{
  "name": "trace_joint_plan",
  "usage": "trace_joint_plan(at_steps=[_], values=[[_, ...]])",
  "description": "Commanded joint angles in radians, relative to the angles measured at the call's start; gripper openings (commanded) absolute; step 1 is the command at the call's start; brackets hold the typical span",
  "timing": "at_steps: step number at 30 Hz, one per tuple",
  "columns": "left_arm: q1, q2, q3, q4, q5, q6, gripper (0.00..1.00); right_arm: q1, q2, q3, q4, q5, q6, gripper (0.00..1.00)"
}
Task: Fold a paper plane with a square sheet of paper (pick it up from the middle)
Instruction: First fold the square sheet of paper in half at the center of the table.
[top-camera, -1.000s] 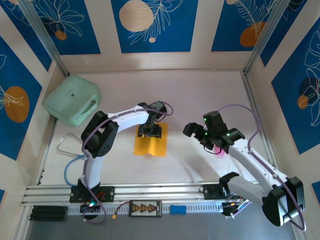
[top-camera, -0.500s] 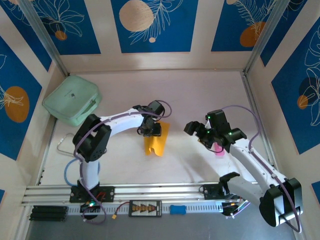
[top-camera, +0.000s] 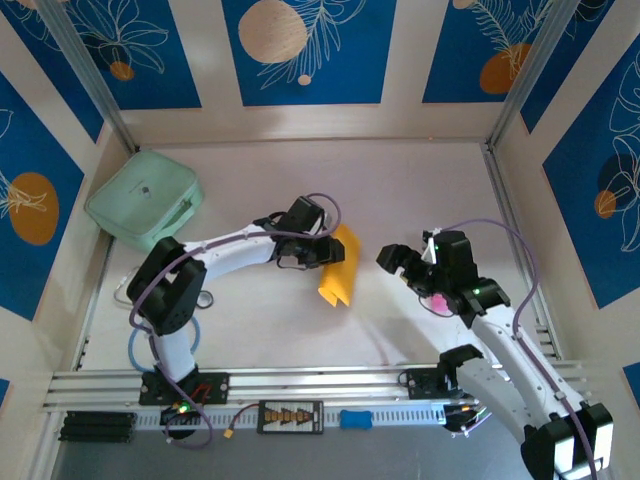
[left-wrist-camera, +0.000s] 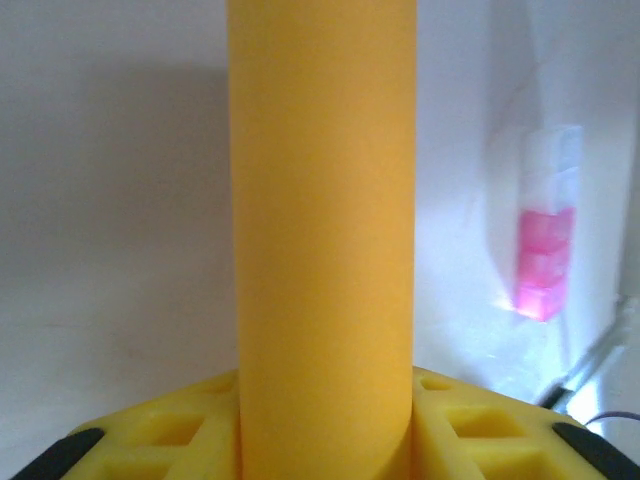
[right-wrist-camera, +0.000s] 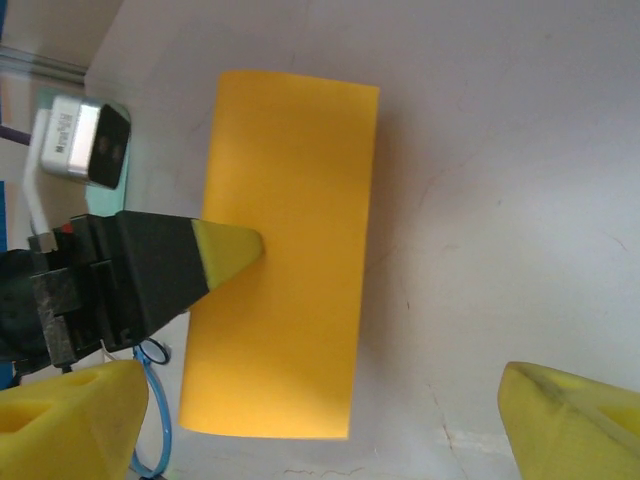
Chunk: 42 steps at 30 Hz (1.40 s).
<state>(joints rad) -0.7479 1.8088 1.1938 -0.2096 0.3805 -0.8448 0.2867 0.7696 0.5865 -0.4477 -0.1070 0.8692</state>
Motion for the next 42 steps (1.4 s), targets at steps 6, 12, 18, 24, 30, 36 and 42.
trace_joint_plan(at_steps=[6, 12, 18, 24, 30, 36, 42], values=[[0.026, -0.006, -0.194, 0.470, 0.113, -0.266, 0.38, -0.050, -0.002, -0.022, 0.041, -0.203, -0.112, 0.88], [0.028, 0.010, -0.212, 0.471, 0.082, -0.247, 0.38, -0.078, 0.053, -0.033, 0.041, -0.256, -0.090, 0.77], [0.028, 0.032, -0.232, 0.475, 0.048, -0.223, 0.38, -0.081, 0.084, -0.033, 0.004, -0.175, -0.041, 0.83], [0.028, 0.066, -0.231, 0.469, 0.043, -0.195, 0.38, -0.070, 0.071, -0.072, 0.068, -0.156, 0.043, 0.77], [0.028, 0.093, -0.238, 0.486, 0.044, -0.185, 0.39, 0.003, 0.059, -0.083, 0.099, -0.071, 0.076, 0.78], [0.029, 0.123, -0.229, 0.486, 0.052, -0.163, 0.39, 0.081, 0.081, -0.089, 0.159, -0.011, 0.064, 0.79], [0.037, 0.113, -0.218, 0.403, 0.032, -0.109, 0.46, 0.088, 0.085, -0.145, 0.251, -0.006, 0.156, 0.72]])
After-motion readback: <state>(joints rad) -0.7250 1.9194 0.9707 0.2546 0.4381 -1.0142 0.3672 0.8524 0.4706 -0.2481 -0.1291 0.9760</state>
